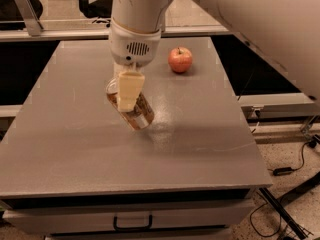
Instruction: Pick orange can
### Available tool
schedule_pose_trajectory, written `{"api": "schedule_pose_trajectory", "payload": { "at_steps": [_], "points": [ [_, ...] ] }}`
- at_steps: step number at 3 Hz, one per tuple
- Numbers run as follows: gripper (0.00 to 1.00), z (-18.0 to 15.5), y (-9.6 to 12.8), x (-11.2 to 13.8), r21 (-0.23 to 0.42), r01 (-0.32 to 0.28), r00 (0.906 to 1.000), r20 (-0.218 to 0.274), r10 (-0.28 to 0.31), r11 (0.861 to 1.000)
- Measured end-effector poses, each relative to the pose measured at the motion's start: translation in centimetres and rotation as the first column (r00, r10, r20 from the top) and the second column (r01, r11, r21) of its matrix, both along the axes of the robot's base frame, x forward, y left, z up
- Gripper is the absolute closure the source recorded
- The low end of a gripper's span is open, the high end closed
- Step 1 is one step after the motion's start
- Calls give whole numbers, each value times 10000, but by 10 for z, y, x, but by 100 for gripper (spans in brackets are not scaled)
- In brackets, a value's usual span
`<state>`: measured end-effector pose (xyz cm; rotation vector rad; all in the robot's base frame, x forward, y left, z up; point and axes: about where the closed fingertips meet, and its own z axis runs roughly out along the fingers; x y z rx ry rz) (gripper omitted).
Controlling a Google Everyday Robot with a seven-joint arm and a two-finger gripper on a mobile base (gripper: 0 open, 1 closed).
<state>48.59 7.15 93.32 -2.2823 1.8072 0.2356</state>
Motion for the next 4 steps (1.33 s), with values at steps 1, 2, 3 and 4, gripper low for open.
{"api": "schedule_pose_trajectory", "payload": {
  "at_steps": [1,2,3,4],
  "points": [
    [100,-5,-5,12,-1140,-429,9982,361,473,9926],
    [79,-17,-9,18,-2039,-767,9935,665,919,9760],
    [47,-32,-11,20,-2932,-1042,9868,887,1355,9504],
    [23,-40,-12,22,-3365,-1153,9831,962,1559,9346]
  ]
}}
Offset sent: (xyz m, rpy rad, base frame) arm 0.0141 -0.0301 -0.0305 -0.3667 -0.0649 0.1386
